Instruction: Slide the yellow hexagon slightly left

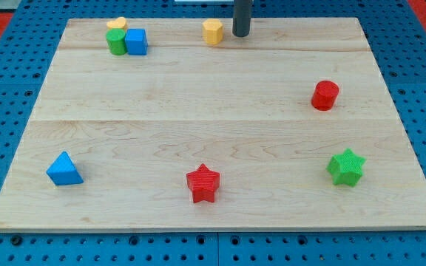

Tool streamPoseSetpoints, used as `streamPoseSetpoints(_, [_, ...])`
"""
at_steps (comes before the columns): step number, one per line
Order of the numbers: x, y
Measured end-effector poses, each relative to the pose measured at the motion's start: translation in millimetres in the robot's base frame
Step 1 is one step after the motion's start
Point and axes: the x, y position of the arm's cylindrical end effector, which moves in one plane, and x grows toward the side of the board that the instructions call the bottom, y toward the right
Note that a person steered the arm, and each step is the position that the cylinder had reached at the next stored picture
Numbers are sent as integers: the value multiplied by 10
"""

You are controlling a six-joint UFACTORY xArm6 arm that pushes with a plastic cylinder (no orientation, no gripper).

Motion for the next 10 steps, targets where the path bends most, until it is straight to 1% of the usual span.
streamPoseSetpoints(1, [-97, -110])
streamPoseSetpoints(2, [-94, -370])
streamPoseSetpoints(4, [195, -390])
streamPoseSetpoints(10, [208, -849])
